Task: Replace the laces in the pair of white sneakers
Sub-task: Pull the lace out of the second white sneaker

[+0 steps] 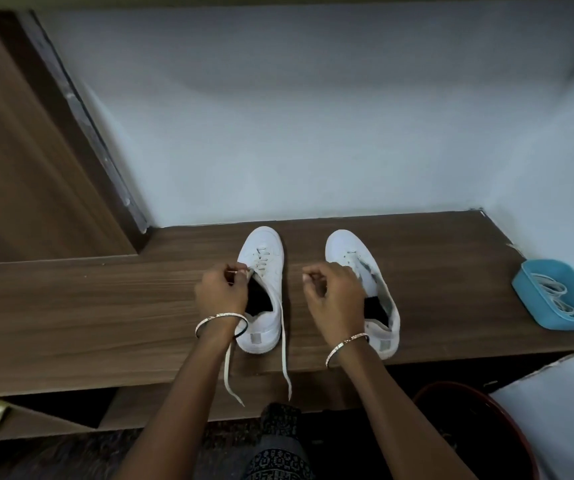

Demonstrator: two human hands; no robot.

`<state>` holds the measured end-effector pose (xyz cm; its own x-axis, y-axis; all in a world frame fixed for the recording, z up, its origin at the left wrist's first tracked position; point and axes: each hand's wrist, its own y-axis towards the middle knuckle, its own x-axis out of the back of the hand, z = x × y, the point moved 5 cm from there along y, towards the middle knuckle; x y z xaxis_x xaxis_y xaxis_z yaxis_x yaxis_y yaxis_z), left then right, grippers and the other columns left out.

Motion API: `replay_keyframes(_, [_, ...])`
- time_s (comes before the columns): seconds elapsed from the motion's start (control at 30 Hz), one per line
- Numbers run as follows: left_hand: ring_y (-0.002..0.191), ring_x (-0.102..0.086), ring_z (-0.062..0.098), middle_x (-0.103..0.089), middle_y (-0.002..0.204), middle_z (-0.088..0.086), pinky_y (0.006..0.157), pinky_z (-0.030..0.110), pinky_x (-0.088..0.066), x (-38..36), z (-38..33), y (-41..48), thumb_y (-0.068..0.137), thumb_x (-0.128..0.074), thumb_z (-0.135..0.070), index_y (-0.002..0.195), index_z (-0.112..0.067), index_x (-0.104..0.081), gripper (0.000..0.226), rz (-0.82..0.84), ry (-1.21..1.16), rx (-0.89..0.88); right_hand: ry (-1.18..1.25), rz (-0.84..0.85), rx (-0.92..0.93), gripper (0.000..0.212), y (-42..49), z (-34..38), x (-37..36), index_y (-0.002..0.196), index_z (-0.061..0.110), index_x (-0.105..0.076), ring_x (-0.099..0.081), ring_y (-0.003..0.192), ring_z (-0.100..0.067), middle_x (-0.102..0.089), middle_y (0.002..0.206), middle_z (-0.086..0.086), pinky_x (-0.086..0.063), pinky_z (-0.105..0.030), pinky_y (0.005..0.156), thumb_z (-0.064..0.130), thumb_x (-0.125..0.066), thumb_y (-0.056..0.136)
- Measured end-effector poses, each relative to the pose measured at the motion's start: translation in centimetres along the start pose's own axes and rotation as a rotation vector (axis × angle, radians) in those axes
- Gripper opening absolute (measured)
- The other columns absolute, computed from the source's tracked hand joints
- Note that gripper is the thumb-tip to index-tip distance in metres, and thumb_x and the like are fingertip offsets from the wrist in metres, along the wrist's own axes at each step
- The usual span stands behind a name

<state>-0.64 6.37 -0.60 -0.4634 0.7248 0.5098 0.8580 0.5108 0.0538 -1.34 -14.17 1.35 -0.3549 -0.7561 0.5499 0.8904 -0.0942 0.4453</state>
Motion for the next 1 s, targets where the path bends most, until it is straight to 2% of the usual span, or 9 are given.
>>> replay_keyframes(0.1, [0.08,-0.067,0.021,-0.074,0.087,0.003,0.074,0.025,-0.045,1.2,1.3,1.6,0.088,-0.064,-0.015,0.094,-0.018,-0.076,0.014,0.006,0.106,-0.012,0.046,0.142,0.001,0.009,0.6,0.9,-3.1,0.09,0.017,-0.075,-0.064,0.082,-0.015,-0.072,0.084,0.004,-0.054,-0.035,0.074,0.013,-0.068,0.085])
replay_keyframes(0.23, [0.076,-0.063,0.01,-0.075,0.092,0.002,0.07,0.018,-0.039,-0.2,1.6,2.9,0.09,-0.065,-0.015,0.103,-0.018,-0.076,0.017,0.154,0.125,-0.099,-0.019,0.305,-0.005,0.02,1.7,1.6,-6.8,0.107,0.015,-0.076,-0.069,0.093,-0.018,-0.075,0.101,-0.003,-0.056,-0.037,0.082,0.018,-0.067,0.089])
replay_keyframes(0.3, [0.078,-0.065,0.01,-0.075,0.094,0.003,0.07,0.018,-0.041,-0.9,1.3,3.3,0.09,-0.065,-0.014,0.105,-0.019,-0.076,0.019,0.2,0.102,-0.137,-0.09,0.336,0.004,0.024,2.2,1.8,-8.4,0.111,0.015,-0.075,-0.067,0.098,-0.023,-0.073,0.106,-0.007,-0.055,-0.04,0.084,0.02,-0.067,0.089])
replay_keyframes(0.43, [0.083,-0.07,0.016,-0.076,0.093,0.001,0.074,0.021,-0.047,-1.5,0.8,4.0,0.089,-0.064,-0.01,0.098,-0.02,-0.078,0.019,0.239,0.129,-0.203,-0.143,0.321,-0.031,0.018,2.8,1.5,-10.0,0.104,0.016,-0.077,-0.065,0.096,-0.025,-0.072,0.102,-0.007,-0.054,-0.04,0.082,0.021,-0.069,0.089])
replay_keyframes(0.6, [0.08,-0.07,0.016,-0.076,0.088,0.0,0.069,0.02,-0.042,-1.3,1.0,5.0,0.088,-0.069,-0.015,0.093,-0.017,-0.079,0.012,0.268,0.213,-0.257,-0.202,0.315,-0.019,0.01,3.6,1.3,-10.4,0.081,0.016,-0.074,-0.065,0.082,-0.025,-0.072,0.084,-0.003,-0.055,-0.041,0.07,0.022,-0.066,0.085])
replay_keyframes(0.73, [0.075,-0.066,0.014,-0.074,0.081,-0.002,0.065,0.021,-0.038,-1.3,1.2,5.4,0.085,-0.071,-0.019,0.086,-0.017,-0.078,0.008,0.267,0.25,-0.251,-0.007,0.314,-0.1,0.008,3.4,0.3,-10.7,0.076,0.018,-0.065,-0.063,0.076,-0.018,-0.067,0.08,0.002,-0.054,-0.039,0.069,0.017,-0.067,0.084])
replay_keyframes(0.87, [0.072,-0.067,0.02,-0.074,0.075,0.003,0.063,0.028,-0.047,-1.6,1.8,5.5,0.083,-0.07,-0.017,0.076,-0.012,-0.078,0.011,0.248,0.173,-0.106,0.244,0.359,-0.302,0.007,2.8,-1.0,-10.5,0.083,0.013,-0.066,-0.058,0.071,-0.007,-0.065,0.078,0.004,-0.048,-0.02,0.068,0.01,-0.068,0.089])
replay_keyframes(0.93, [0.068,-0.068,0.025,-0.073,0.07,0.009,0.066,0.037,-0.054,-1.7,2.7,5.4,0.084,-0.069,-0.011,0.066,-0.009,-0.074,0.019,0.293,-0.04,0.054,0.484,0.425,-0.504,0.008,2.3,-1.8,-10.5,0.086,0.011,-0.066,-0.057,0.071,-0.01,-0.064,0.078,0.0,-0.047,-0.021,0.067,0.01,-0.064,0.093])
replay_keyframes(1.0, [0.063,-0.065,0.021,-0.071,0.063,0.006,0.061,0.032,-0.055,-2.1,3.1,4.8,0.087,-0.063,-0.001,0.063,-0.005,-0.069,0.025,0.345,-0.337,0.269,0.693,0.476,-0.705,0.016,1.9,-2.0,-10.4,0.08,0.014,-0.064,-0.054,0.067,-0.009,-0.061,0.075,0.001,-0.043,-0.02,0.061,0.009,-0.06,0.095])
